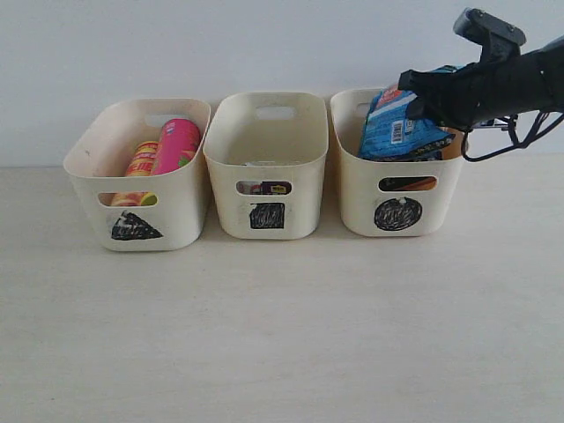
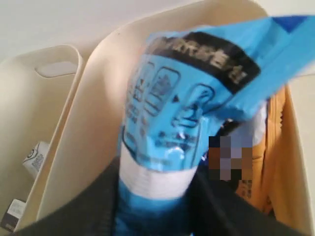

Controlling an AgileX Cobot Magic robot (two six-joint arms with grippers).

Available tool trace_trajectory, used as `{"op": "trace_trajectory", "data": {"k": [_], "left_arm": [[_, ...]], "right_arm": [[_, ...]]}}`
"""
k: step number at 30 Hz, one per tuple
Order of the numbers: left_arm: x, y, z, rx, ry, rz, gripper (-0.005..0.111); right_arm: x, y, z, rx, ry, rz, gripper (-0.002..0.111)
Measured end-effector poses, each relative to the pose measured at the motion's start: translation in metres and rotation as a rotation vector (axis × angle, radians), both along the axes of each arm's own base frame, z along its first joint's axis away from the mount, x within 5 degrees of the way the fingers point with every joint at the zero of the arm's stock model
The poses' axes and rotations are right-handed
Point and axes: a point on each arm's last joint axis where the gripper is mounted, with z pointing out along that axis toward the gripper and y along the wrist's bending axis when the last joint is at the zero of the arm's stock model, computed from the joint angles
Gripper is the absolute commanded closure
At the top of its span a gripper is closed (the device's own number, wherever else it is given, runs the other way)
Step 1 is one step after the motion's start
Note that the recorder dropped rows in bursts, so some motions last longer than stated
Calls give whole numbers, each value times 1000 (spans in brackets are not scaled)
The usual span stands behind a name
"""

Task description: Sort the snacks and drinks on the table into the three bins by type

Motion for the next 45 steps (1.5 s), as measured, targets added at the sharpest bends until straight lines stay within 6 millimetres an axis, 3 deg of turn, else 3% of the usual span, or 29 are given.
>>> {"op": "trace_trajectory", "data": {"k": [1, 3, 9, 12, 17, 18, 22, 26, 31, 34, 38, 42, 45], "left_arm": [[0, 0, 0, 0, 0, 0, 102], [0, 0, 0, 0, 0, 0, 102], [0, 0, 0, 0, 0, 0, 102], [0, 0, 0, 0, 0, 0, 102], [0, 0, 0, 0, 0, 0, 102], [0, 0, 0, 0, 0, 0, 102], [0, 0, 0, 0, 0, 0, 102], [0, 0, 0, 0, 0, 0, 102], [0, 0, 0, 0, 0, 0, 102], [0, 0, 0, 0, 0, 0, 102], [0, 0, 0, 0, 0, 0, 102], [0, 0, 0, 0, 0, 0, 102], [0, 0, 0, 0, 0, 0, 102]], "right_arm": [[0, 0, 0, 0, -2, -2, 39], [1, 0, 2, -3, -10, -11, 33], [1, -2, 3, -13, -22, -23, 42], [-1, -2, 13, -38, -46, -14, 57], [-11, -5, 37, -177, -121, 44, 106], [-13, -5, 39, -203, -126, 64, 108], [-22, -6, 43, -287, -93, 160, 108], [-31, -23, 39, -335, 20, 185, 108], [-45, -63, 38, -385, 228, 27, 108], [-56, -88, 52, -468, 275, -147, 108], [-73, -102, 85, -488, 118, -344, 108], [-101, -96, 115, -412, -181, -375, 108], [-123, -91, 125, -383, -294, -370, 108]]}}
